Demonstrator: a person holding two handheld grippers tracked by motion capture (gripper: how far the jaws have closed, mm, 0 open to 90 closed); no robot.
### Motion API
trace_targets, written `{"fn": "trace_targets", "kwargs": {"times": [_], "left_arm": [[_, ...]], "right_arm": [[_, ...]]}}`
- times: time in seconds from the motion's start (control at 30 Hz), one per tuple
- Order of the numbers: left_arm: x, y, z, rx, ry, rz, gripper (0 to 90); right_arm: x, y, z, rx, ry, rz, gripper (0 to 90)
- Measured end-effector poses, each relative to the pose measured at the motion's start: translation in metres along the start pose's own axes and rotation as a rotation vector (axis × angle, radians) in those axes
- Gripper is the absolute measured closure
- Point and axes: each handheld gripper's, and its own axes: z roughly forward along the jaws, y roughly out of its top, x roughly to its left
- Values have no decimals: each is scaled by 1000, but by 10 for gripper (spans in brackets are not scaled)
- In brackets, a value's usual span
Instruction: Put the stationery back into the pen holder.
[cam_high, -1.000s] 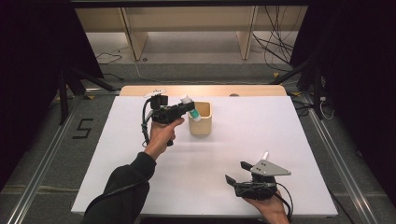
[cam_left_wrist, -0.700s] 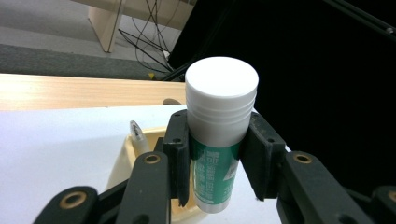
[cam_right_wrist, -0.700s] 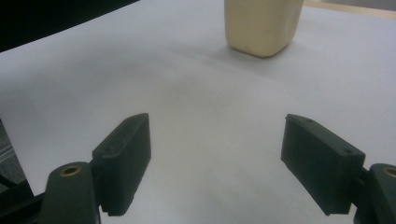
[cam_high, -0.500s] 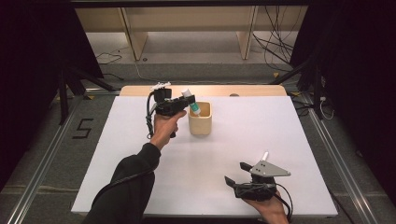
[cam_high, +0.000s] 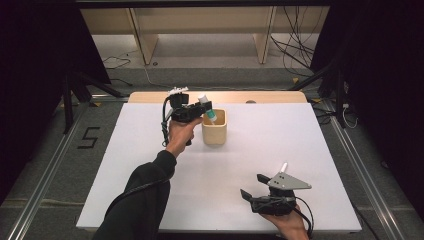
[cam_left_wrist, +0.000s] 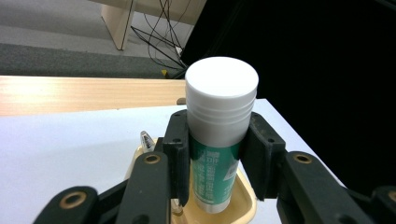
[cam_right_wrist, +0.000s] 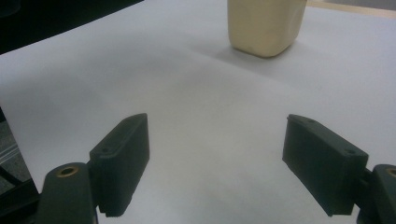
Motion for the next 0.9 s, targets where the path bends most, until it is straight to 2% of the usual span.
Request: {"fn": "trace_targets", "kwargs": {"times": [0.9], "left_arm": [[-3, -11, 17, 91, 26, 78, 649]], "right_arm": [[1, -1, 1, 8, 7, -3, 242]]}}
